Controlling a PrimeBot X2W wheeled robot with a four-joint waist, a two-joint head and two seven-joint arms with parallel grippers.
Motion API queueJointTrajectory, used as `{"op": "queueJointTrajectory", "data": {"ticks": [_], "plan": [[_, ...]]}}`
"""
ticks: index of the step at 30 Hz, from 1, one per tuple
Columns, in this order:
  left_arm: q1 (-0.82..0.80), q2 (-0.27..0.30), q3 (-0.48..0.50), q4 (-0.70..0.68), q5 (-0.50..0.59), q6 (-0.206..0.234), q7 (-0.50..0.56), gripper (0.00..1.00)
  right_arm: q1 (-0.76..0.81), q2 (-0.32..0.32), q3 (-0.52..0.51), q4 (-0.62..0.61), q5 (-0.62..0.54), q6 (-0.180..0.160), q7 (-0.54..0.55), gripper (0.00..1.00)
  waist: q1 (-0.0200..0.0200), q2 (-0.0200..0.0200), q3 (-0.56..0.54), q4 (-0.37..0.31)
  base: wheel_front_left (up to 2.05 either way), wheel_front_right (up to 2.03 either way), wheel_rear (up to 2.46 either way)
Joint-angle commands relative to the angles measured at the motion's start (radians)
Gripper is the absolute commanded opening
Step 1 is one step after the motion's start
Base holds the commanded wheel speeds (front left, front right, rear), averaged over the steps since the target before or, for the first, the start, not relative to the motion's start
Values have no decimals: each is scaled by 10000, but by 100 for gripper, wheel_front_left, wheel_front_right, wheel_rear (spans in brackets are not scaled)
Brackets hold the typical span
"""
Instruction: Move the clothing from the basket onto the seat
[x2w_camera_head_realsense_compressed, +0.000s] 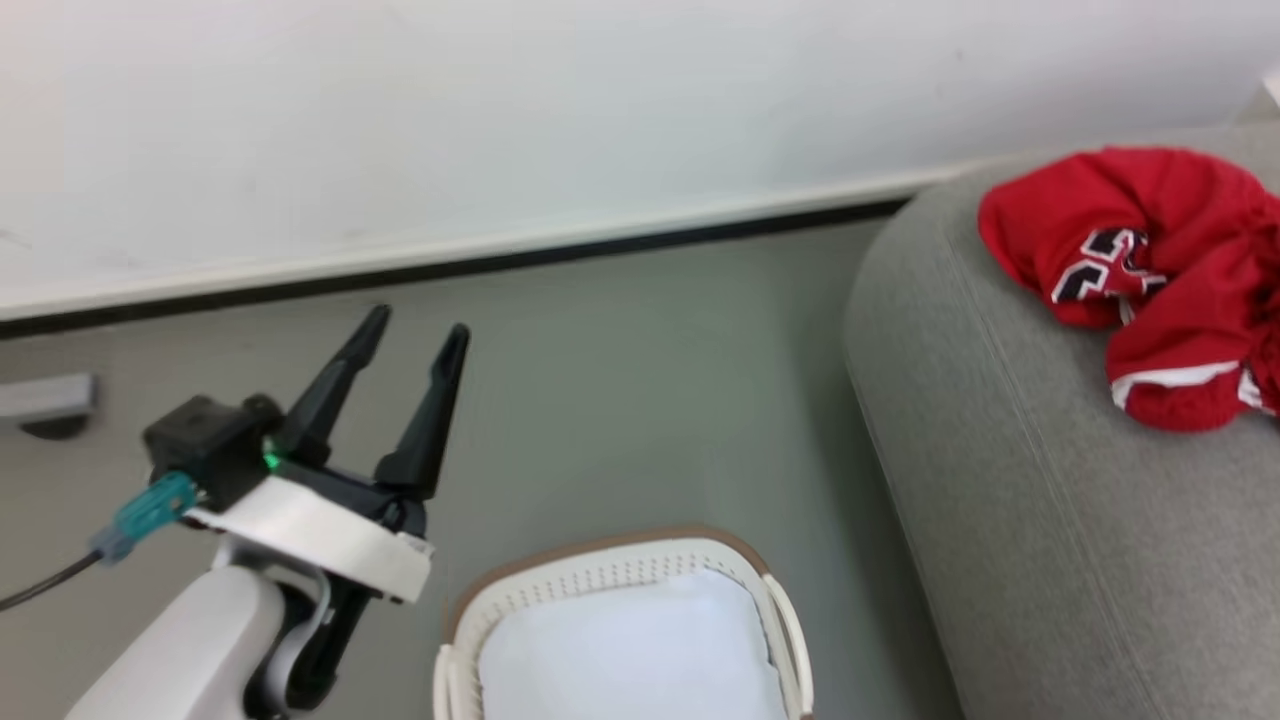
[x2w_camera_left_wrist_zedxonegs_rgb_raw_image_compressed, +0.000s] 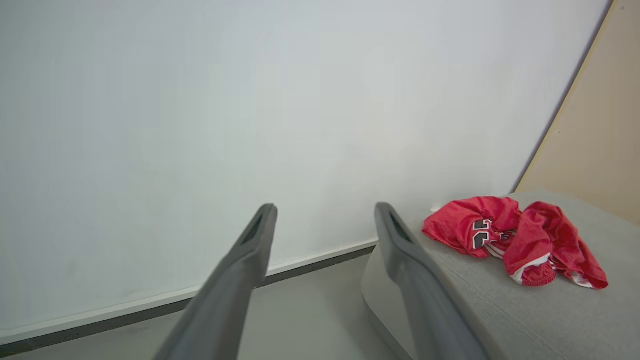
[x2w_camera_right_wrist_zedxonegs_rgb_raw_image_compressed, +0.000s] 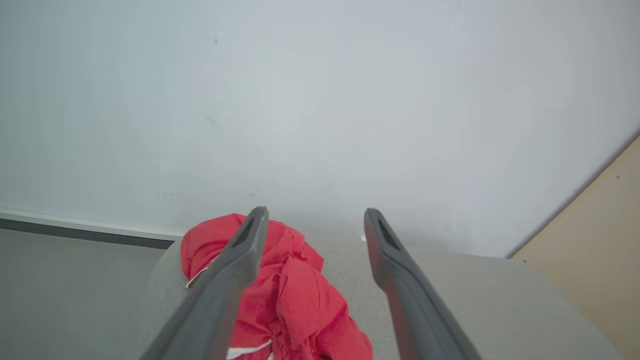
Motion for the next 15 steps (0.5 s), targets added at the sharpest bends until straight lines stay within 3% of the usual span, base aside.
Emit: {"op": "queueJointTrajectory", "data": {"ticks": [1, 7, 15], "plan": [[229, -13, 97, -5, 130, 10, -19, 100, 153, -23, 17, -128, 69, -23, -71, 100, 2, 0, -484, 435, 0, 0, 0], [1319, -111, 1050, -121, 250, 225, -15, 100, 662, 571, 418, -1362, 364, -23, -228, 100, 2, 0, -1054, 964, 0, 0, 0], [2835, -659, 2403, -67, 604, 511, -15, 100, 1881, 2041, 712, -1846, 378, -23, -905, 100, 2, 0, -1518, 1640, 0, 0, 0]]}}
